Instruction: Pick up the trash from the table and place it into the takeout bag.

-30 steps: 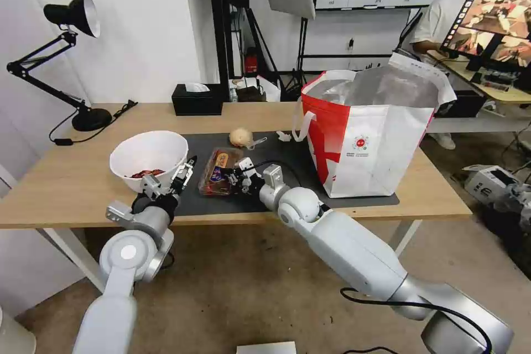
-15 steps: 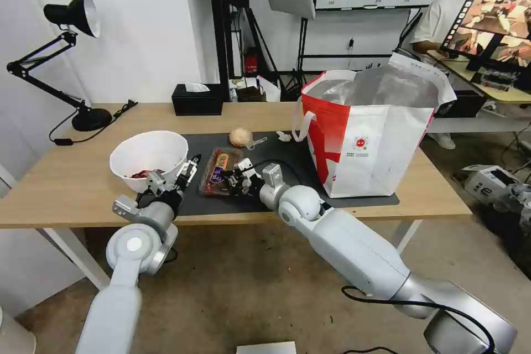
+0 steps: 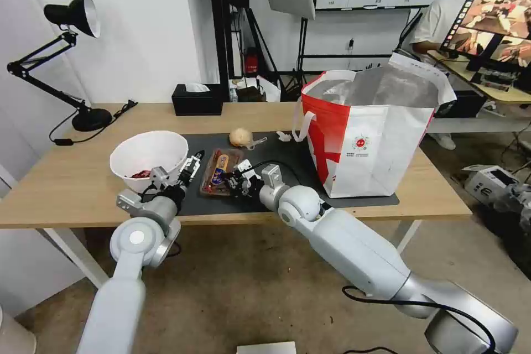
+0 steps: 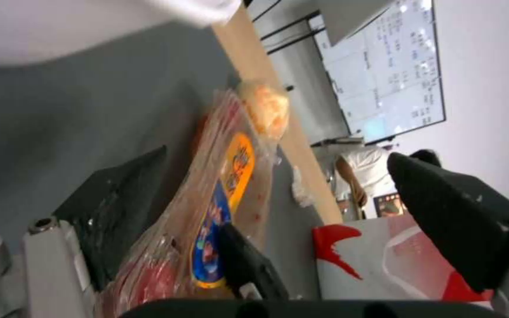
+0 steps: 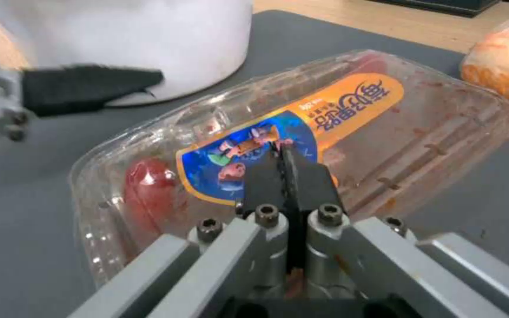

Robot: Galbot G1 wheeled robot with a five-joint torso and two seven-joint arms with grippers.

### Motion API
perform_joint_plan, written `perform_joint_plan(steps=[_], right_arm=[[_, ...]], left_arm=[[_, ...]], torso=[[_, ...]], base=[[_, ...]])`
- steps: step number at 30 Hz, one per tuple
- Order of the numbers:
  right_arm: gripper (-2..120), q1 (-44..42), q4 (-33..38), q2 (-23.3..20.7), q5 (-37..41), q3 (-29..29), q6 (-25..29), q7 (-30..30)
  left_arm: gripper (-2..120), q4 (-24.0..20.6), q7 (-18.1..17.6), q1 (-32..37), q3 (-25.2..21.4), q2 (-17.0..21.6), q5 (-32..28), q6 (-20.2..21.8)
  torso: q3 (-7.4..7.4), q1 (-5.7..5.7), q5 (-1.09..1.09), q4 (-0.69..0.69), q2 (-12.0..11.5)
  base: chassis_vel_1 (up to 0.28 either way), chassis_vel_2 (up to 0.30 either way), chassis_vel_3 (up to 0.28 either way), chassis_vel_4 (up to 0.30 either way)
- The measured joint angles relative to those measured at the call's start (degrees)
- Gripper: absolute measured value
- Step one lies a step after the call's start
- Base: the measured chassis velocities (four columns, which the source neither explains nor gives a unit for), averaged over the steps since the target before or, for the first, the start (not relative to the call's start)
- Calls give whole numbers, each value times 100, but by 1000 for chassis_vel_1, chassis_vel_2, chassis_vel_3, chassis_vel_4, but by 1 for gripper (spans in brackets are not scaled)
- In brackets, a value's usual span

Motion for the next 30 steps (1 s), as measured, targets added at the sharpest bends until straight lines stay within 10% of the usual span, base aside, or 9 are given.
perform_joint_plan(steps=[30], right_arm=[[0, -48, 96, 3, 139, 41, 4, -2]], left_arm=[[100, 651, -191, -496, -60, -35, -412, 795]], torso=[[0, 0, 0, 0, 0]], base=[[0, 0, 0, 0]])
